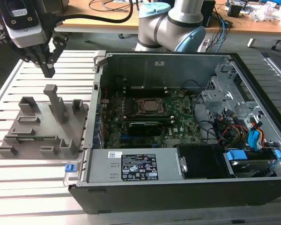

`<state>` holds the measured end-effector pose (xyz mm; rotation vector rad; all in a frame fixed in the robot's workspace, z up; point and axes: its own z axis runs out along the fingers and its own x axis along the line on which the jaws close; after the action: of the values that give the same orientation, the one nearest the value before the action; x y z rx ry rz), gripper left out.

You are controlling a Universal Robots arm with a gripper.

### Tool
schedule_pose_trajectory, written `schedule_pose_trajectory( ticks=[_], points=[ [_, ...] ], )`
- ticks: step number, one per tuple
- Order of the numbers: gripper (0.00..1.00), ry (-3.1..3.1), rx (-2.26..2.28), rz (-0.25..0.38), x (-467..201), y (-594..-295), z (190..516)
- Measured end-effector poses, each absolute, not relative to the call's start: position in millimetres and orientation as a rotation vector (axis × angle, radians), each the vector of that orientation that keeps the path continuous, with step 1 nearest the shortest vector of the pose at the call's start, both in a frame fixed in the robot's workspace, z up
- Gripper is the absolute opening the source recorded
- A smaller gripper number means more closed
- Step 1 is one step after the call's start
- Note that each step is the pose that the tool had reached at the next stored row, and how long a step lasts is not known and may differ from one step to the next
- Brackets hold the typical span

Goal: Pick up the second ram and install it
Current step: 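Reach for the second ram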

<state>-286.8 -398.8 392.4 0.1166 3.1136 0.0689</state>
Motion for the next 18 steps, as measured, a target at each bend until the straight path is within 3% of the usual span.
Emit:
schedule_pose_trajectory(
  ticks=[18],
  points=[
    [0.11,3.114,0.117,0.069,-332.1,-398.8,392.0]
  ],
)
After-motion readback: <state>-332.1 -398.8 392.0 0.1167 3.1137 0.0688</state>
